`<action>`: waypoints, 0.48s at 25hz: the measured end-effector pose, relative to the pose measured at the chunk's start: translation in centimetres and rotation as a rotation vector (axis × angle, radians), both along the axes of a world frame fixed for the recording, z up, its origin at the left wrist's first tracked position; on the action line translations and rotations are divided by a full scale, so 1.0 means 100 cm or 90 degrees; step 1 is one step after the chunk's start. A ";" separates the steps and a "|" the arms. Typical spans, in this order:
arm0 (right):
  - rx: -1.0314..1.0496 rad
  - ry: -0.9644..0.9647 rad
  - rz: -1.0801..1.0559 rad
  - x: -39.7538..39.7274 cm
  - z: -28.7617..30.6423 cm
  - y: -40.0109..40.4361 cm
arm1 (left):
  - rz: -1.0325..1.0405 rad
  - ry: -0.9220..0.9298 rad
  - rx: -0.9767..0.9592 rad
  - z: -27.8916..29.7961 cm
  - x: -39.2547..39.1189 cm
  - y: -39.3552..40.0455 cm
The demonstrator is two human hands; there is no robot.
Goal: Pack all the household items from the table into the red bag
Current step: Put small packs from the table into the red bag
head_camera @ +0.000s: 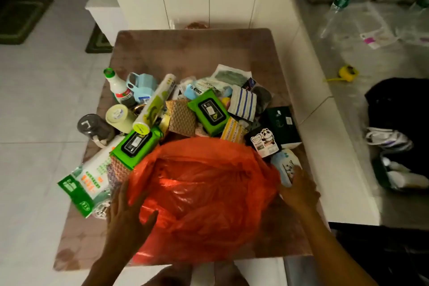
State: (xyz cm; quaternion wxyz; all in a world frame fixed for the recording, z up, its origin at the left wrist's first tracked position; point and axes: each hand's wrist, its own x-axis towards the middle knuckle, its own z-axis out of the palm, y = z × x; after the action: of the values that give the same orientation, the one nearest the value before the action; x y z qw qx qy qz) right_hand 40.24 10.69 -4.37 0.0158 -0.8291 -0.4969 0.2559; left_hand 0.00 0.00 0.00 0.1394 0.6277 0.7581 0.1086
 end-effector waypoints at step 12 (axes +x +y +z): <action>-0.073 0.484 -0.190 0.076 -0.011 -0.018 | 0.179 -0.111 0.124 0.008 0.015 0.012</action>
State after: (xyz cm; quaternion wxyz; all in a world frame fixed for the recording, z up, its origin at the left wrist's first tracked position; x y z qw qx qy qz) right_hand 47.84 8.90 -5.47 0.1891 -0.7380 -0.3146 0.5662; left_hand 1.51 1.23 0.77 0.1266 0.5144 0.8094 0.2534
